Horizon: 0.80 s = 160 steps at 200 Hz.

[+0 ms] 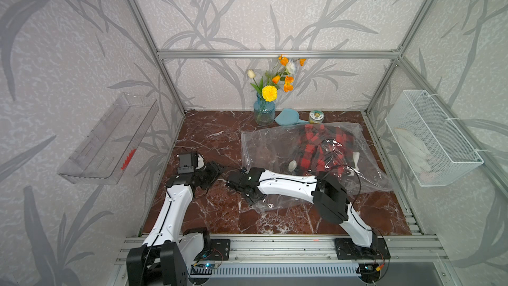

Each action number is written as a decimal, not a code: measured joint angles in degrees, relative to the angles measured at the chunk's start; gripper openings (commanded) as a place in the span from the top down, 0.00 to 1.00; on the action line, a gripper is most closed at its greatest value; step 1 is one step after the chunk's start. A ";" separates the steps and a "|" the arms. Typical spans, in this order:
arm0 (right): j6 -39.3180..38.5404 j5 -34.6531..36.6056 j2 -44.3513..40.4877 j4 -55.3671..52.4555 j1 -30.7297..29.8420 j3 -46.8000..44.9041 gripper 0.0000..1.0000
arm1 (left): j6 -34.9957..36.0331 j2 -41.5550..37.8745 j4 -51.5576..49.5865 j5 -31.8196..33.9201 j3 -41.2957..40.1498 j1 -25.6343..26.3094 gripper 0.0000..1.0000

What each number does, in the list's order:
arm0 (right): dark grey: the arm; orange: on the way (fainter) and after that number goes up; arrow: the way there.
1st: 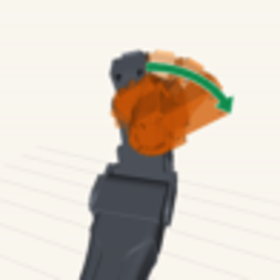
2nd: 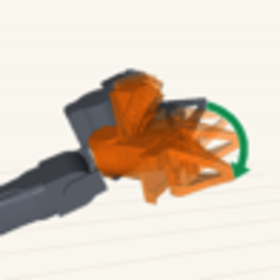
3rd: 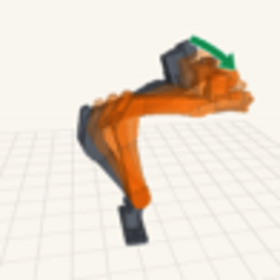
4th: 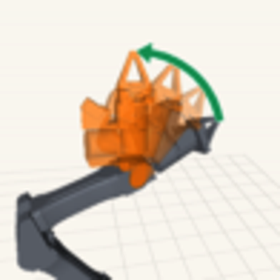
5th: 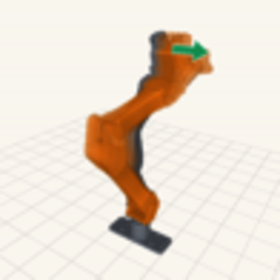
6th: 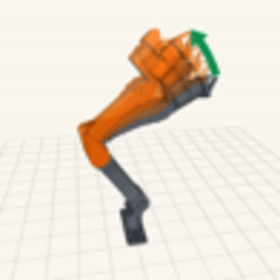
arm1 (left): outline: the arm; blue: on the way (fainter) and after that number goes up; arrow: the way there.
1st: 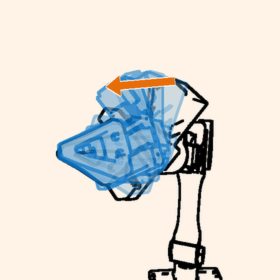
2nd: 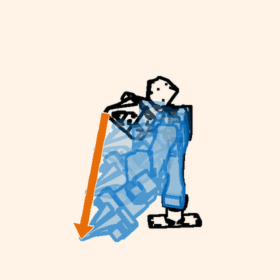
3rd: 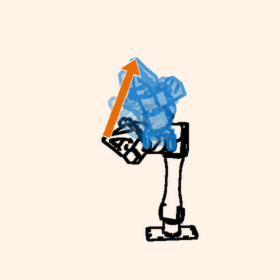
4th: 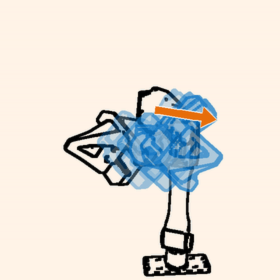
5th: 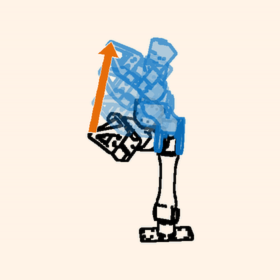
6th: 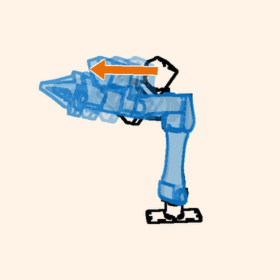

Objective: Take the shirt out of the vacuum bag
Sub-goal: Open the vacuum bag at the center of the board.

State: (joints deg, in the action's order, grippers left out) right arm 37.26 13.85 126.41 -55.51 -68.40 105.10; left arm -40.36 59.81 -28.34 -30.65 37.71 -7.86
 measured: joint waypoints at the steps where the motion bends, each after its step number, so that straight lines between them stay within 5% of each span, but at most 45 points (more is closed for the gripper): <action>1: 0.04 0.02 -0.35 0.15 0.00 -0.20 1.00 | -0.02 0.02 0.02 -0.02 0.00 0.02 0.38; 68: 0.70 2.05 -16.52 6.16 -0.61 -8.24 1.00 | -3.04 3.13 3.65 -3.13 0.42 5.99 0.45; 160: 0.00 14.40 -16.72 3.19 -4.63 -6.40 1.00 | -7.13 4.28 8.26 -5.44 4.20 10.75 0.60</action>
State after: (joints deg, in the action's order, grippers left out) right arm 37.26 28.25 109.69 -52.31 -73.03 98.70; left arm -47.48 64.10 -20.08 -36.10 41.91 2.90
